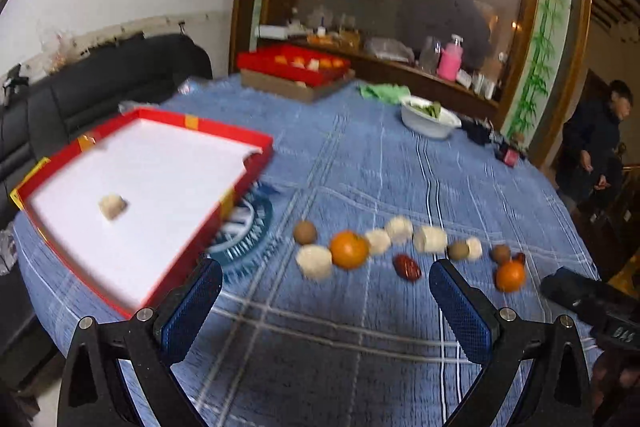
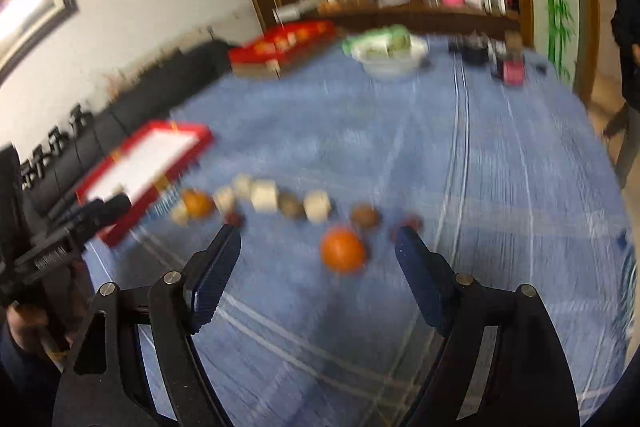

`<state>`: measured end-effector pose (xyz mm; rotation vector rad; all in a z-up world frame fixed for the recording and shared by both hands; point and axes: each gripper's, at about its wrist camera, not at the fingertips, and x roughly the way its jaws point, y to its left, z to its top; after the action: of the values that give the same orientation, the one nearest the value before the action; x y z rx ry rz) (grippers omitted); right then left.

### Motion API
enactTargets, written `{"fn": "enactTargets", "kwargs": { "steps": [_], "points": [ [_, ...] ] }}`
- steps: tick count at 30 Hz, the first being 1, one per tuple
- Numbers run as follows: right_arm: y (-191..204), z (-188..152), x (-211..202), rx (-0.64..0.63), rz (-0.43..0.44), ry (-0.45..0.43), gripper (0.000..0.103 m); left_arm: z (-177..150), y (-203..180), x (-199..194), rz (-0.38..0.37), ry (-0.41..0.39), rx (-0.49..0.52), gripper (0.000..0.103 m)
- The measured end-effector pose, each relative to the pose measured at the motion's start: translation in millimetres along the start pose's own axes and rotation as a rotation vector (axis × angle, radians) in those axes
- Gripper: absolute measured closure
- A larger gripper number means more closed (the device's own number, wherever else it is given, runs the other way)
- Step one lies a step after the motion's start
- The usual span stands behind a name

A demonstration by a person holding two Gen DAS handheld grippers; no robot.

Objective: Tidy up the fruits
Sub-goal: 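Move both open grippers back over the row of snacks, then grasp an orange with the right gripper while the left grasps a hexagonal tan cake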

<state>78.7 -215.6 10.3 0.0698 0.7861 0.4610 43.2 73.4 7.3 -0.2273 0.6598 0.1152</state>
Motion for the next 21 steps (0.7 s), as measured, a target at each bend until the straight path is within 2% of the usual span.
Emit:
{"fn": "enactTargets", "kwargs": {
  "steps": [4,11,12,13,14,18,21],
  "points": [
    [-10,-10,12,0.031,-0.004,0.040,0.023,-10,-2,1,0.026,0.016,0.012,0.000],
    [3,-5,28,0.002,-0.023,0.076,0.023,-15,-2,13,0.044,0.072,-0.017,0.000],
    [5,-4,31,-0.010,-0.031,0.083,0.025,-15,-3,14,0.049,0.074,-0.010,0.000],
    [7,-4,34,-0.020,-0.041,0.092,0.034,-15,-5,15,0.054,0.074,-0.001,0.000],
    [8,-4,37,-0.026,-0.051,0.101,0.038,-15,-7,16,0.060,0.076,0.014,0.000],
    [11,0,41,-0.042,-0.072,0.107,0.051,-12,-10,22,0.076,0.086,0.033,0.000],
    [12,3,44,-0.059,-0.086,0.108,0.052,-6,-16,29,0.080,0.090,0.051,0.000]
  ]
}}
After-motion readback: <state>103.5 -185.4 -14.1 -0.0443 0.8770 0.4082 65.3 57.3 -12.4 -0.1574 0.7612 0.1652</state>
